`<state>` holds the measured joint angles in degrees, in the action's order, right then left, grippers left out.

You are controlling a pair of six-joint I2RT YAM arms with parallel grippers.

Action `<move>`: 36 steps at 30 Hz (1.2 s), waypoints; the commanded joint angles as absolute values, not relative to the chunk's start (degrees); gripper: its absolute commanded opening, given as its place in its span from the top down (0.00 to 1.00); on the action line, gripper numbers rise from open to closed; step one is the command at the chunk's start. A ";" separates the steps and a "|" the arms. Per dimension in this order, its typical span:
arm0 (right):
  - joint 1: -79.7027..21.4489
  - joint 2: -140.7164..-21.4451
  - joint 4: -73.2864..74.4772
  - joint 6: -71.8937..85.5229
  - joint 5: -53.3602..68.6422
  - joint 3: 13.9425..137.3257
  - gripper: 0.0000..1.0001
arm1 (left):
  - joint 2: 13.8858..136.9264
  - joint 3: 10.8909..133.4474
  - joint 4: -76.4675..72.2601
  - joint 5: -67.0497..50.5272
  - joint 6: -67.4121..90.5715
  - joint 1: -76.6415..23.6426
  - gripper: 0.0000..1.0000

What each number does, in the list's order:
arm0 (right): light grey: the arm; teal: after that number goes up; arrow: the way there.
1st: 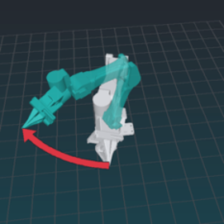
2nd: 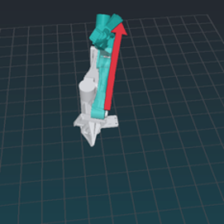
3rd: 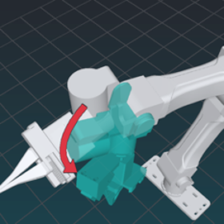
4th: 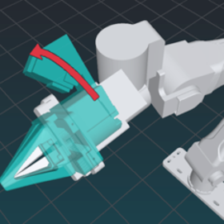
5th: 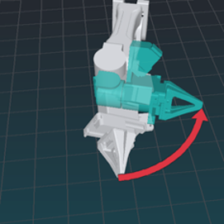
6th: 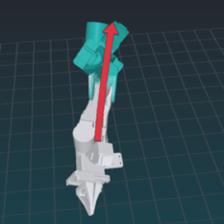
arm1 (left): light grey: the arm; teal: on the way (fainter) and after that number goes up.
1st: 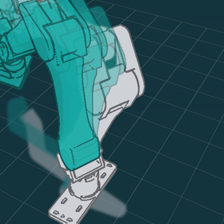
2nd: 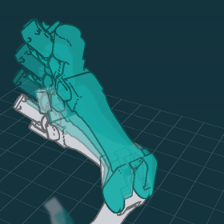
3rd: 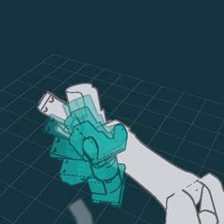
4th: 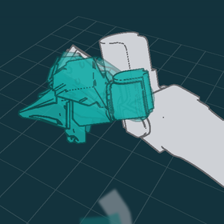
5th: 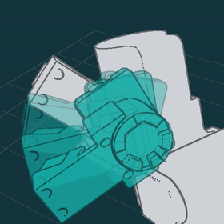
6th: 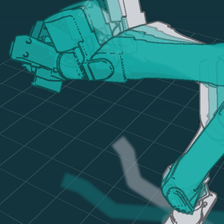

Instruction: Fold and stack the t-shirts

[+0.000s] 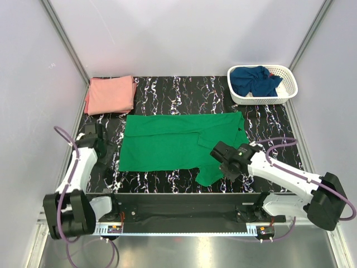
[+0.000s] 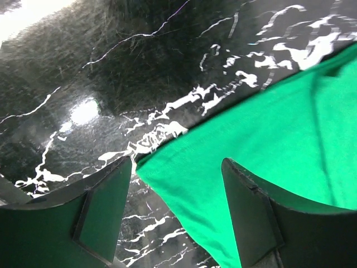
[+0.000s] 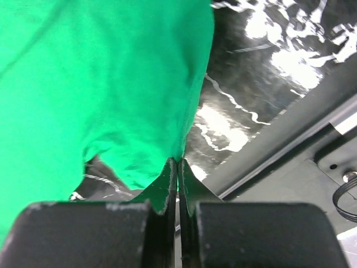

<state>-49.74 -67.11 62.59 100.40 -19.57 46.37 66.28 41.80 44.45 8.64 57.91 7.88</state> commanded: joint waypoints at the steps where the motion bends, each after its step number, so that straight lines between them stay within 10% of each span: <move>1: -50.19 -68.64 66.62 96.07 -26.36 51.05 1.00 | 61.97 40.78 45.60 8.70 57.74 8.09 0.29; 22: -50.19 -62.85 51.86 78.40 -31.82 52.74 1.00 | 61.79 25.06 37.36 -2.02 67.58 8.09 0.43; 36: -50.19 -57.04 52.12 74.27 -38.22 52.02 1.00 | 56.17 27.50 40.42 3.86 69.43 8.09 1.00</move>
